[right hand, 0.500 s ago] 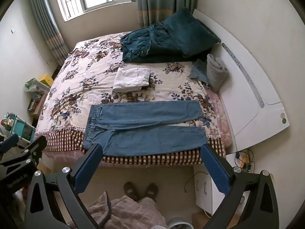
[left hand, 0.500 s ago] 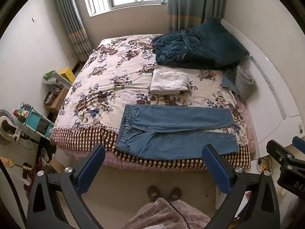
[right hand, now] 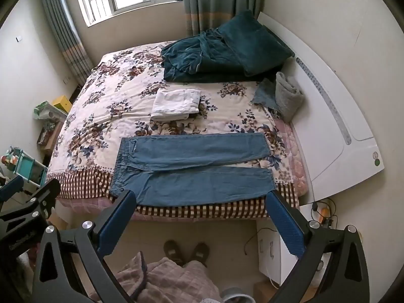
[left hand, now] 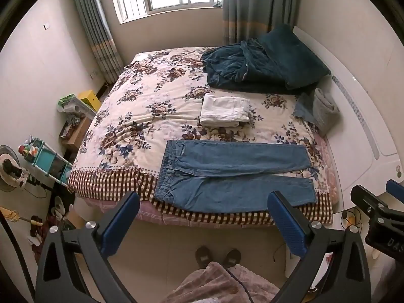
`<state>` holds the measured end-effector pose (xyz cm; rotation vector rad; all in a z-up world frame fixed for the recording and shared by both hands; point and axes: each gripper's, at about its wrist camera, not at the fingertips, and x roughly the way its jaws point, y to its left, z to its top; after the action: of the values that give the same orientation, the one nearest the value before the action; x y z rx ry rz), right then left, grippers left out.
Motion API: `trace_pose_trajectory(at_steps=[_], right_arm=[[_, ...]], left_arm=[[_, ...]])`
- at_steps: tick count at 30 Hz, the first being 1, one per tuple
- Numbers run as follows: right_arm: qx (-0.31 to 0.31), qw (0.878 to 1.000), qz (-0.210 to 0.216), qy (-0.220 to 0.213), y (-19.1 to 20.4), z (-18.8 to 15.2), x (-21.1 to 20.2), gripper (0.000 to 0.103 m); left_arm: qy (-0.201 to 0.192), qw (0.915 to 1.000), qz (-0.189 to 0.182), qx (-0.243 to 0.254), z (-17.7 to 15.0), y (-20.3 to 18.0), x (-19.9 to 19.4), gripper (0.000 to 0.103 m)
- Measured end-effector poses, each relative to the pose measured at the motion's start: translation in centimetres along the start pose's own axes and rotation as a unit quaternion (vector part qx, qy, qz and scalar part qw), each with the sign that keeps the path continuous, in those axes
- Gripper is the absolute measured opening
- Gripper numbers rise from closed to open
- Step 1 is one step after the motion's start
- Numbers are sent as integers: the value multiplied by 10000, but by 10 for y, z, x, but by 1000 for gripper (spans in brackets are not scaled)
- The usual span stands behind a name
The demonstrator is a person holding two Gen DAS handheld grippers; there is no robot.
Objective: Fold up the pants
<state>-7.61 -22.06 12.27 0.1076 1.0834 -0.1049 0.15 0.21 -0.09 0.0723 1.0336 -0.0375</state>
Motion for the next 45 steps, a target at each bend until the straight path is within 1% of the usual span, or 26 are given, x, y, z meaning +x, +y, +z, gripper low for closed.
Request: trace_pose_trajectory(at_steps=[6,10,11,19,28,32,39,45], right_arm=[[-29,10000,26,8,2,0,1,103],[-40,10000,41,-4,4,-3,-2,103],[-41,10000,45,6,3,-2,-2,103],[-39,10000,45,4,4,-3,-2,103],[-39,10000,57,16,2,-2,-3,103],[-31,10000,57,16,3,-2,-4,103],[-23,10000,54,2,5,1,1,103],[-12,10000,63,2,6,1,0,103]], left_arm=[[-8,10000,4,-37,6,-2,-1,103],[-32,10000,-15,-56,17,-1,3,103],[-36,10000,-16,-55,20,-5,-2,103],[-79,10000,-13,-27,18,-8,-7,103],[-106,9999,-10,-36,25,-10,-13,103],[-114,9999,-14,-25,23,-10,-12,103],[-136,9999,-8,22,32,-13,-15,103],[-141,9999,-17,29,30,-13,-15,103]])
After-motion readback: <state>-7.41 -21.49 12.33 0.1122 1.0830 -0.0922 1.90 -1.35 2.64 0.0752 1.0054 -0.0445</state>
